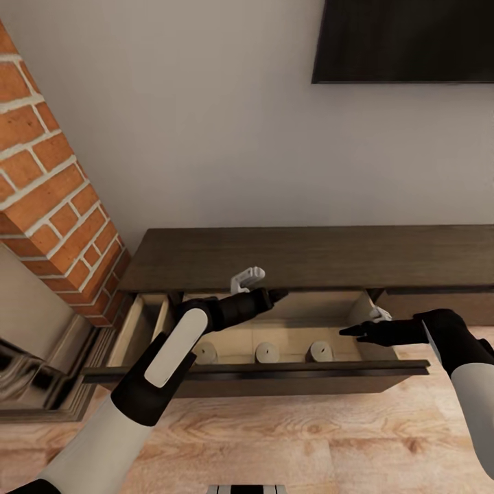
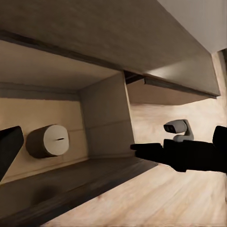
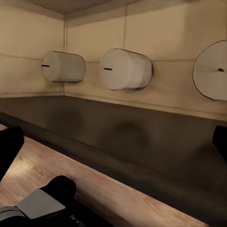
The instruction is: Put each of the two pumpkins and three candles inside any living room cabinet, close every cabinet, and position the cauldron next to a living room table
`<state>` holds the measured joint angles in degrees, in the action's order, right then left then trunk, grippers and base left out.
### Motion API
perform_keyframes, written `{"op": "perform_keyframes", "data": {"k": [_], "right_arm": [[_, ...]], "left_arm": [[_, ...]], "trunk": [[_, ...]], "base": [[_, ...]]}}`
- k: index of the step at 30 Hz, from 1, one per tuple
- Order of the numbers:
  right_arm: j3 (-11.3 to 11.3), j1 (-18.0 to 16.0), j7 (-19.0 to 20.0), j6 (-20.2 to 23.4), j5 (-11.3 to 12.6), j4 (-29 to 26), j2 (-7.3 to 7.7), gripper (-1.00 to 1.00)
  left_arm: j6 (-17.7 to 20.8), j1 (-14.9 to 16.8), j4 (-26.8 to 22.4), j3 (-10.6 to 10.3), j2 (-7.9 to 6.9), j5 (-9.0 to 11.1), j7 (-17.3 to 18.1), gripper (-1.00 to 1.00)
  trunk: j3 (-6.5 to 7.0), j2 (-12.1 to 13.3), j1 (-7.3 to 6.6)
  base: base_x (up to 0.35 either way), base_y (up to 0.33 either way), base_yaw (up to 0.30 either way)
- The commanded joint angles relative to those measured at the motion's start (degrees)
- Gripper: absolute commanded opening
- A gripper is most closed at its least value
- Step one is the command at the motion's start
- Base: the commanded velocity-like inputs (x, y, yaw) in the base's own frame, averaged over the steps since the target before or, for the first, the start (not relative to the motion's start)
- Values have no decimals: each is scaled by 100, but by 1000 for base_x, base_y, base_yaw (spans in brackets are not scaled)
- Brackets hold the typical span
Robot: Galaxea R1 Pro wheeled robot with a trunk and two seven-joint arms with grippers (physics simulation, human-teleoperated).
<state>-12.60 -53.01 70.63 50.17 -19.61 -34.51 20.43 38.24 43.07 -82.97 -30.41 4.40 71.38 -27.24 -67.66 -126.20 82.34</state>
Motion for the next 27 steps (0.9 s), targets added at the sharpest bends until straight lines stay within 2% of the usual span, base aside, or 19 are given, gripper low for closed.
{"op": "perform_keyframes", "data": {"k": [1, 5, 7, 10, 11, 18, 23, 26, 27], "right_arm": [[4, 1, 11, 5, -3, -1, 7, 100], [30, -7, 27, 135, -20, 6, 95, 100], [95, 59, -38, 68, 45, 71, 28, 100], [193, 107, -135, -28, 71, 168, -69, 100], [159, 74, -167, -37, 43, 200, -35, 100], [-70, -156, 60, 189, 7, -28, 192, 100], [-106, -307, 221, 353, 10, -189, 294, 100], [-76, -272, 317, 450, -31, -286, 311, 100], [-44, -240, 350, 482, -39, -318, 311, 100]], "left_arm": [[22, -5, -2, -47, -10, 2, -3, 100], [278, -52, -1, -214, -26, 34, -2, 100], [208, -117, 65, -278, 40, 104, 4, 100], [113, -214, 161, -375, 25, 202, 2, 100], [82, -246, 194, -403, 11, 190, -5, 100], [312, -472, 57, -175, -6, -31, -11, 100], [473, -539, 6, -15, -11, -31, -26, 100], [526, -541, -6, 70, -44, 10, -28, 100], [549, -555, 11, 36, -77, 9, -29, 100]], "trunk": [[18, 42, -22], [90, 202, -110], [90, 201, -110], [90, 201, -110], [90, 201, -110], [90, 201, -110], [90, 201, -110], [90, 201, -110], [90, 201, -110]], "base": [[-3, 0, 0], [0, 0, 0], [0, 0, 0], [0, 0, 0], [0, 0, 0], [-98, -11, 0], [-313, -4, 0], [-330, 0, 0], [-243, 0, 0]]}}
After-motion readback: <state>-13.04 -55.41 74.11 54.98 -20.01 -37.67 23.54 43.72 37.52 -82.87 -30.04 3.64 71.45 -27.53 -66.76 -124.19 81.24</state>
